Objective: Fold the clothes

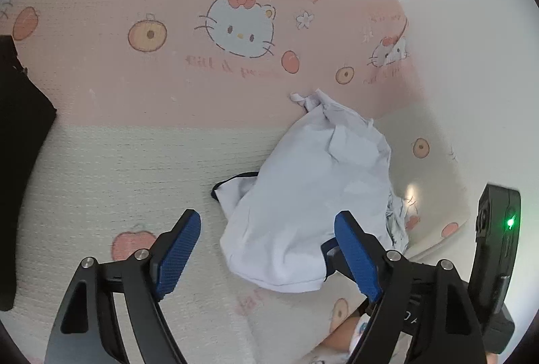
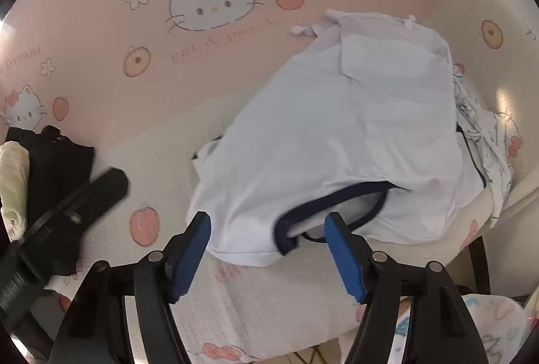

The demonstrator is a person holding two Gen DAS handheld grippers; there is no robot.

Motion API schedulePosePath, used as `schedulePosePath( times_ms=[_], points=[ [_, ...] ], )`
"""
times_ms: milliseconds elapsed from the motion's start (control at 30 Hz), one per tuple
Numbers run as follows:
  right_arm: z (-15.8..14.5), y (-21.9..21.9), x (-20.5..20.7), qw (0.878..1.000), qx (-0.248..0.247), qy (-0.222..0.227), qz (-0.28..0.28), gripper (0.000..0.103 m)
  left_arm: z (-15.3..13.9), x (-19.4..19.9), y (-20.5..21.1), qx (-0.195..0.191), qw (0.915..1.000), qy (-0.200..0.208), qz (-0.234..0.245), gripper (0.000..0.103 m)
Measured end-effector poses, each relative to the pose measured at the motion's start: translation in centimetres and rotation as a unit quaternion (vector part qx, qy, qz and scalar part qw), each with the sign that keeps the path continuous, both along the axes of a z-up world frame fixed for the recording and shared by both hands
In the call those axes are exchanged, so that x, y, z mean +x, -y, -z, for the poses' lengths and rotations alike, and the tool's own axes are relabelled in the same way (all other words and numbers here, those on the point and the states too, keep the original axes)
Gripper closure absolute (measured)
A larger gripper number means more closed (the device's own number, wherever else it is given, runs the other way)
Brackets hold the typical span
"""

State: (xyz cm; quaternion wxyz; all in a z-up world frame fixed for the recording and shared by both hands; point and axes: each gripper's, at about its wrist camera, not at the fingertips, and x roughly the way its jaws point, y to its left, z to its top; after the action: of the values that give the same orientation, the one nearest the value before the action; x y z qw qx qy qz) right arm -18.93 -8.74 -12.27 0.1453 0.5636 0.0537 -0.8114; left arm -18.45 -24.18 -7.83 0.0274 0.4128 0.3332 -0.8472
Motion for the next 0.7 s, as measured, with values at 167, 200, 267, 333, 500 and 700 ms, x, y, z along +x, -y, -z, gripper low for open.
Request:
schedulePosePath(
  times_ms=[167, 200, 267, 333, 500, 700],
  points=[
    [0.1, -2.0, -0.8, 1.0, 0.018, 0.0, -0.009, 0.033, 0.3, -1.5, -1.3, -0.03, 0.9992, 0.016, 0.021, 0.022],
    [0.1, -2.4, -1.1, 1.0, 0.021, -0.001, -0.013, 0.033, 0.4, -1.8, -1.6, -0.032, 0.999, 0.016, 0.026, 0.022],
    [0.3, -3.5, -2.0, 0.999, 0.028, -0.001, -0.024, 0.033, 0.7, -2.3, -2.3, -0.035, 0.9985, 0.022, 0.035, 0.022],
    [0.6, -4.6, -3.1, 0.999, 0.034, 0.006, -0.038, 0.033, 1.0, -2.7, -3.0, -0.043, 0.9975, 0.03, 0.048, 0.022],
    [0.3, -8.2, -5.4, 0.998, 0.049, -0.009, -0.028, 0.033, 1.9, -3.8, -5.4, -0.077, 0.9917, 0.049, 0.091, 0.022],
    [1.7, -12.6, -7.4, 1.0, -0.019, -0.016, 0.018, 0.029, 3.2, -4.7, -7.9, -0.091, 0.9855, 0.067, 0.126, 0.022]
  ],
)
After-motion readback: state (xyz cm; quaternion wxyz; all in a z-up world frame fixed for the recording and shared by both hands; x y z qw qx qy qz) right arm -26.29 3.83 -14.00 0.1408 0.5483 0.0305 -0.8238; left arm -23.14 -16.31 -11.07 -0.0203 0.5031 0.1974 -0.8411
